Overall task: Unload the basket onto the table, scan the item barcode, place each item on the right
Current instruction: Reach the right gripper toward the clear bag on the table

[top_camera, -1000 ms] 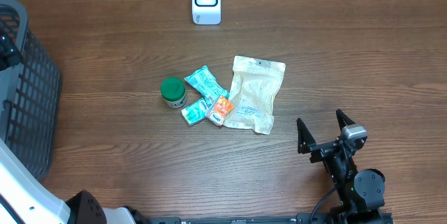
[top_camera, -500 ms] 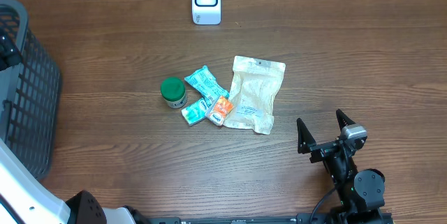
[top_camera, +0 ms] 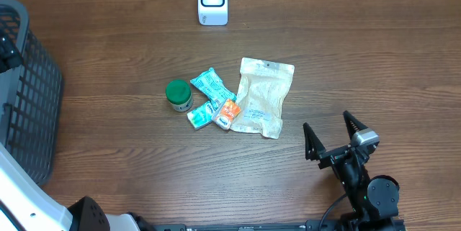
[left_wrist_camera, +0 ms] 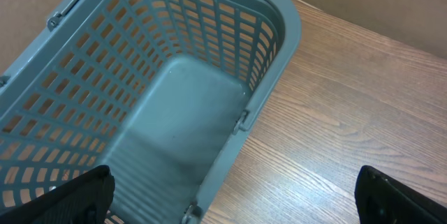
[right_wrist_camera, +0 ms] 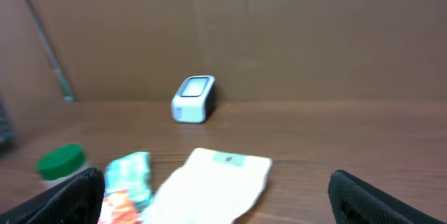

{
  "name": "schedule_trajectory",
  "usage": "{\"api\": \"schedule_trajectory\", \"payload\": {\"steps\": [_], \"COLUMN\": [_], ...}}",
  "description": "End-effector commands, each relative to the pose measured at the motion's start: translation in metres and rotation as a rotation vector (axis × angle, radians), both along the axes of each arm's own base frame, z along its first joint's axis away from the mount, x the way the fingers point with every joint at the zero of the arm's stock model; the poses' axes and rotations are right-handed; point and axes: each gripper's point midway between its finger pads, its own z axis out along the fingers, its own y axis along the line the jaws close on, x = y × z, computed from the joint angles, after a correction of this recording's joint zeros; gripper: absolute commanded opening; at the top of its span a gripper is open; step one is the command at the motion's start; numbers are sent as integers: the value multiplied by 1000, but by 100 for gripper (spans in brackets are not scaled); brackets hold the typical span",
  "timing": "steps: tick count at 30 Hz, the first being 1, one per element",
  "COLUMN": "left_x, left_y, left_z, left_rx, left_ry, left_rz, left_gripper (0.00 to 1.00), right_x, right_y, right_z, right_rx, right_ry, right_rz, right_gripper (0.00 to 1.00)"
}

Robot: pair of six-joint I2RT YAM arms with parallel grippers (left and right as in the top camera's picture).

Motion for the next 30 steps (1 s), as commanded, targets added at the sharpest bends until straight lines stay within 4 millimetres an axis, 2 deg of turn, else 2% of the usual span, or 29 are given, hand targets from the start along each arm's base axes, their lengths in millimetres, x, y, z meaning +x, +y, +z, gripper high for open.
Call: {"api": "schedule_trajectory", "payload": {"steps": [1,6,11,14,19,22,24,27,30], "left_x": [0,0,0,0,0,0,0,0,0], "left_y": [-2,-2,-2,-2,-2,-2,-2,-2,-2], "left_z": [0,0,0,0,0,0,0,0,0], "left_rx": [-19,-19,-19,-19,-19,-19,-19,-19,-19], "left_ry": [-13,-13,-13,-13,-13,-13,-13,-13,-13], "left_rz": [11,11,11,11,11,11,11,11,11], "left_gripper": [100,99,99,99,100,100,100,99,100], "right_x": [-11,-18,-11,0,16,34,44,60,75], "right_y": [16,23,26,29,43,49,55,64,74], "right_z": [25,70,111,127,137,130,118,90,52], "right_rx": [96,86,55,31,-37,-40,-35,-26,20], "right_ry": [5,49,215,355,575,671,724,823,981], "right_rz": [107,158,161,155,223,232,259,287,308], "right_gripper": [100,100,100,100,100,100,100,100,96]}}
